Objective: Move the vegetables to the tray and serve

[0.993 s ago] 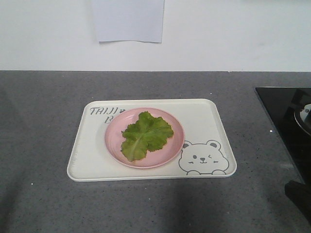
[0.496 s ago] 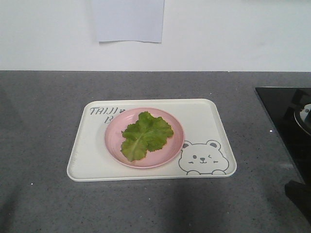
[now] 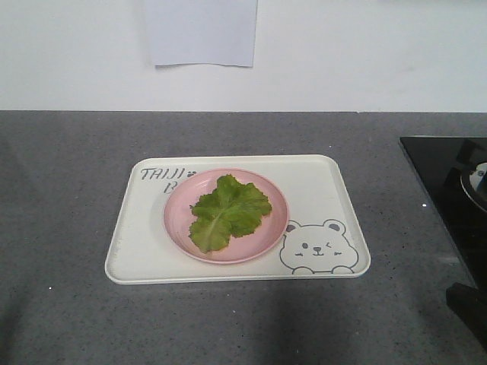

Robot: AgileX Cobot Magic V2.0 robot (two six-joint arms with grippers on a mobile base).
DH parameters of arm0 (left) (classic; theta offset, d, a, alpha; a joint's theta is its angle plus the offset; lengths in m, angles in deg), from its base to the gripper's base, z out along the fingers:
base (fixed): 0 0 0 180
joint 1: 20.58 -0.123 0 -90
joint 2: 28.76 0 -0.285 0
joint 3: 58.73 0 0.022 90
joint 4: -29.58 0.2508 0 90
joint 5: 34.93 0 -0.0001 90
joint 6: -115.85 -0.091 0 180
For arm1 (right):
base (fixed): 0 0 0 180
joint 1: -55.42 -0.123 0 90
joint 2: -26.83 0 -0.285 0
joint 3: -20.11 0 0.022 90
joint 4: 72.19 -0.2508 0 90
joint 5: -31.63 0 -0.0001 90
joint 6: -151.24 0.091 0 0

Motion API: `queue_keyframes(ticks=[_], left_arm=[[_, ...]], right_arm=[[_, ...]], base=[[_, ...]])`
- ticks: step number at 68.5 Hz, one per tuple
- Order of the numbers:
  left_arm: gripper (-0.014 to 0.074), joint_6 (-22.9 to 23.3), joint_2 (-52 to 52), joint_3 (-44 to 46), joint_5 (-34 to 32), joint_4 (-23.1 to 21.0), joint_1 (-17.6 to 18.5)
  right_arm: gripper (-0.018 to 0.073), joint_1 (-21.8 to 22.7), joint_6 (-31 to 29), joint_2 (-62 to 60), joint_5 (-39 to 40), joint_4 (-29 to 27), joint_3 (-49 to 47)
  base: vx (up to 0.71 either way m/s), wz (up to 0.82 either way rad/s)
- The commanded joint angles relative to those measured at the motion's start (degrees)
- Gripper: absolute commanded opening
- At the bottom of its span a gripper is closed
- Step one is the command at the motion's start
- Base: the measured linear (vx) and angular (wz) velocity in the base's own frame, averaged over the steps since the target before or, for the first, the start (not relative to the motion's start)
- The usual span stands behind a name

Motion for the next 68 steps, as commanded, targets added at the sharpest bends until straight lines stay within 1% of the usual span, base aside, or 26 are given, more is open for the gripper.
queue_keyframes(ticks=[1,68], left_arm=[[-0.0006,1.5,0.8,-1.5,-4.8,0.5,-0.1],[-0.0006,1.7,0.8,-1.5,-4.8,0.5,-0.1]], right_arm=[[-0.0006,0.0,-0.3,0.4,3.5,-0.8,-1.6],[-0.0006,0.0,-0.3,0.4,3.5,-0.8,-1.6]], base=[[0.0,0.0],[0.0,0.0]])
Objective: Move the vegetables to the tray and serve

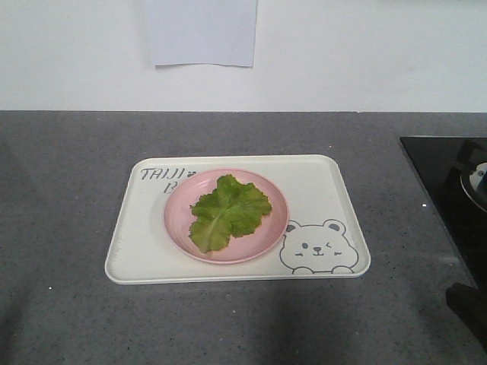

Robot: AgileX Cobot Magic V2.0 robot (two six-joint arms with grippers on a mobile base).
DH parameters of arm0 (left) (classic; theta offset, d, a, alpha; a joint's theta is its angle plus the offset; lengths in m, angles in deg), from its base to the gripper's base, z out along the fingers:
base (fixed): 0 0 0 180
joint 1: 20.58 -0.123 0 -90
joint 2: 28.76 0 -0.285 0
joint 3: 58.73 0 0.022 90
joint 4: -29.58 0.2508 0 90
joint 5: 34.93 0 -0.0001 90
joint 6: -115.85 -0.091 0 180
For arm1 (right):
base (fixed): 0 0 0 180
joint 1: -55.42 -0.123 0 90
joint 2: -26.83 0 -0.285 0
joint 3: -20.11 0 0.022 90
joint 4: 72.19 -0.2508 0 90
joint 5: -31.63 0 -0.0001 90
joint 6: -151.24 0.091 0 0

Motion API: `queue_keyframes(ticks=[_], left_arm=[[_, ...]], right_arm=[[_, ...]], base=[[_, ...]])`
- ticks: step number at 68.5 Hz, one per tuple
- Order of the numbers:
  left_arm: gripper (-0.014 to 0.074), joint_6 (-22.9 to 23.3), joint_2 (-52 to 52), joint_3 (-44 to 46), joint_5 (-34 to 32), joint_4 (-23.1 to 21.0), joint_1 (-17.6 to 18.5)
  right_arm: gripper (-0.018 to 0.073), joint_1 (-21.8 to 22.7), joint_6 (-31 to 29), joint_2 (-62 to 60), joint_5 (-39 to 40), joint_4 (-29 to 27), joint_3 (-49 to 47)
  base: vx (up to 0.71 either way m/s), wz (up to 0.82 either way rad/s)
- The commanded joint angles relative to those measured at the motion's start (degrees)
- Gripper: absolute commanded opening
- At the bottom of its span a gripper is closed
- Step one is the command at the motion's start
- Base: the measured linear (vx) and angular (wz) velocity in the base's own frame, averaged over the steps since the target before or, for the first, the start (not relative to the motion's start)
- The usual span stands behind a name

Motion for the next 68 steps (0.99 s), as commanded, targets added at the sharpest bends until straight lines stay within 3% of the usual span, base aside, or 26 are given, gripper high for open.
queue_keyframes(ticks=[1,22,34,44,60,68], left_arm=[[-0.0006,0.7,0.8,-1.5,-4.5,-0.1,-0.1],[-0.0006,0.7,0.8,-1.5,-4.5,-0.1,-0.1],[-0.0006,0.7,0.8,-1.5,-4.5,-0.1,-0.1],[-0.0006,0.7,0.8,-1.5,-4.5,-0.1,-0.1],[-0.0006,0.7,0.8,-1.5,-4.5,-0.1,-0.1],[-0.0006,0.7,0.8,-1.5,-4.5,-0.1,-0.1]], right_arm=[[-0.0006,0.0,-0.3,0.4,3.6,-0.9,-1.6],[-0.0006,0.0,-0.6,0.4,3.4,1.2,-1.5],[-0.0006,0.0,3.3,-2.4,11.0,2.2,3.2],[-0.0006,0.0,15.3,-9.2,16.5,9.0,9.4],[-0.0003,0.0,45.2,-19.5,17.1,31.9,16.4],[-0.0002,0.0,52.8,-22.7,17.9,37.7,19.4]], base=[[0.0,0.0],[0.0,0.0],[0.0,0.0],[0.0,0.0],[0.0,0.0],[0.0,0.0]])
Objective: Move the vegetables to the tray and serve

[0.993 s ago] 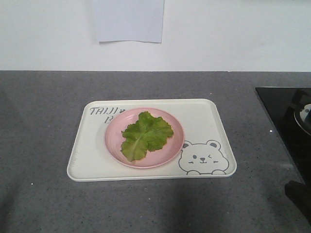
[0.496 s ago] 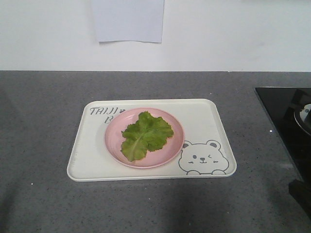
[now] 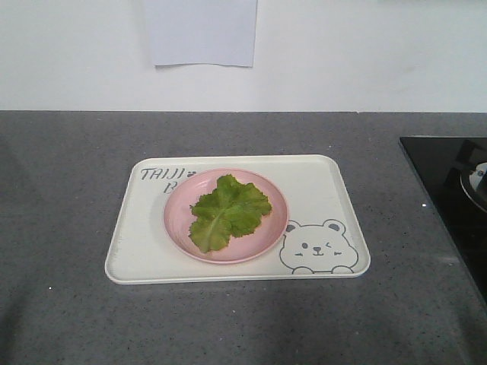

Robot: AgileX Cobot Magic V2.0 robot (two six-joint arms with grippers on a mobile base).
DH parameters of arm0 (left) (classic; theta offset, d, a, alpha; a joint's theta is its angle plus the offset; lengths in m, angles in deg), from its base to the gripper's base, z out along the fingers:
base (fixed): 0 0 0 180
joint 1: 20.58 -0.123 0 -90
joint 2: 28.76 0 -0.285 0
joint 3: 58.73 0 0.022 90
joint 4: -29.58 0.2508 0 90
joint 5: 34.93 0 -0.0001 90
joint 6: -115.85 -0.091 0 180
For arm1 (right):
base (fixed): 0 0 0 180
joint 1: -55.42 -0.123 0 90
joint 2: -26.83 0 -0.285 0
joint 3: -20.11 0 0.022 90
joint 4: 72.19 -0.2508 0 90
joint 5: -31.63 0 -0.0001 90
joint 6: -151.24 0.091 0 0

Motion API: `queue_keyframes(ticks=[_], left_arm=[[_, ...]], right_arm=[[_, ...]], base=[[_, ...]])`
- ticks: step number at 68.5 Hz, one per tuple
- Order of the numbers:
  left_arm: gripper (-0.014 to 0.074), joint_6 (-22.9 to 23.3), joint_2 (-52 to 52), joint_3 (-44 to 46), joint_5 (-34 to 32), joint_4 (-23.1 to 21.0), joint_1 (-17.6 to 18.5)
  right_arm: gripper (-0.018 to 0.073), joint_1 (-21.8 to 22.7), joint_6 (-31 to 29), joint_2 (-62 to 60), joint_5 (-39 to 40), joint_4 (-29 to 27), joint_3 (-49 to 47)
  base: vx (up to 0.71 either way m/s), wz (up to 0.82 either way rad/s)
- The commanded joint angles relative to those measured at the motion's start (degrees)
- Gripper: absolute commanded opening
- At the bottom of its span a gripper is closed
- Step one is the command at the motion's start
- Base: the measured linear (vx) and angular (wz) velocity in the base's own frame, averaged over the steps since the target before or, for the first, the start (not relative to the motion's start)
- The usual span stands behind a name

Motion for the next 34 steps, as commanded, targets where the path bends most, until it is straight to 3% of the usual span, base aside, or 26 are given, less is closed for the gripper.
queue_keyframes(ticks=[1,10,34], left_arm=[[-0.0006,0.6,0.8,-1.5,-4.5,-0.1,-0.1],[-0.0006,0.6,0.8,-1.5,-4.5,-0.1,-0.1],[-0.0006,0.6,0.8,-1.5,-4.5,-0.1,-0.1]], right_arm=[[-0.0002,0.0,7.0,-1.5,5.9,6.1,0.9],[-0.0002,0.0,7.6,-1.4,12.5,6.0,5.1],[-0.0002,0.0,7.4,-1.4,16.5,5.6,4.8]], base=[[0.0,0.0],[0.0,0.0],[0.0,0.0]])
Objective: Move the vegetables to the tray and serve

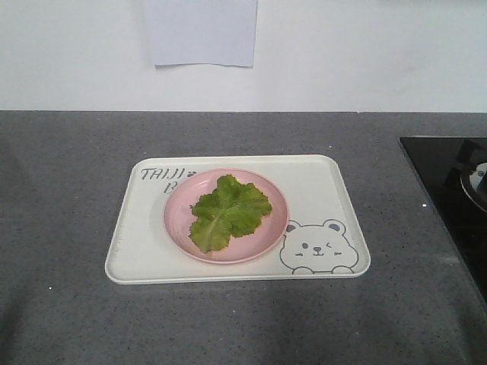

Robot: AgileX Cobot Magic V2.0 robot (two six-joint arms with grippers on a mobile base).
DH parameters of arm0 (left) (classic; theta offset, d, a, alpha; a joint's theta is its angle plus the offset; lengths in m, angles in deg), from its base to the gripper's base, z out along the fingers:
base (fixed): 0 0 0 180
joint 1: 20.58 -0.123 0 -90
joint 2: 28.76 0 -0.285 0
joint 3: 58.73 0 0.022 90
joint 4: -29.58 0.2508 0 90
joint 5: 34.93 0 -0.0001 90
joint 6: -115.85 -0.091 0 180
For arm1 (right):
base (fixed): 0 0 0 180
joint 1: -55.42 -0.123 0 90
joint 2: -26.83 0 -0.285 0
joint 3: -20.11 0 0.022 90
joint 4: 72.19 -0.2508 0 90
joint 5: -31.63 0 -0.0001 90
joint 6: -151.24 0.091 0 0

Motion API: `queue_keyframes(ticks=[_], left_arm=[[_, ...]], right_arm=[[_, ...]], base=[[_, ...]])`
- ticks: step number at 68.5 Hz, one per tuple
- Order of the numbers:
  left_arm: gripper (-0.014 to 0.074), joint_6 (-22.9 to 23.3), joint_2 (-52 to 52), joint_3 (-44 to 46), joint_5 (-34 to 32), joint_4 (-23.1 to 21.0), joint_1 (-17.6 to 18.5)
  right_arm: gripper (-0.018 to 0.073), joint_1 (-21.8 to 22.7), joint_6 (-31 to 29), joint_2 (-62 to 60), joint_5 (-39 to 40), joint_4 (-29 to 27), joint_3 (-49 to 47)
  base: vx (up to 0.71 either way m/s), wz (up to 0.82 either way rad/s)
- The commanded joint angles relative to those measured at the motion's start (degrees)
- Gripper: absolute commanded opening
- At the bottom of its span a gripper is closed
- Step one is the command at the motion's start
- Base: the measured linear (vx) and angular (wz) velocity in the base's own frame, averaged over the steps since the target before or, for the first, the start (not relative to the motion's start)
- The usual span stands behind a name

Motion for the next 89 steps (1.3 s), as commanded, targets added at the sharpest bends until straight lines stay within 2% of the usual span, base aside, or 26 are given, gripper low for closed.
queue_keyframes(ticks=[1,19,33,89], left_arm=[[-0.0006,0.5,0.8,-1.5,-4.4,-0.1,-0.1],[-0.0006,0.5,0.8,-1.5,-4.4,-0.1,-0.1],[-0.0006,0.5,0.8,-1.5,-4.4,-0.1,-0.1],[-0.0006,0.5,0.8,-1.5,-4.4,-0.1,-0.1]], right_arm=[[-0.0002,0.0,0.1,-0.4,7.0,0.4,0.8],[-0.0002,0.5,0.1,-0.4,8.8,0.0,0.8],[-0.0002,4.0,0.0,-0.4,8.7,-4.8,0.8],[-0.0002,4.0,-0.3,-0.4,9.7,-4.6,0.8]], base=[[0.0,0.0],[0.0,0.0],[0.0,0.0],[0.0,0.0]])
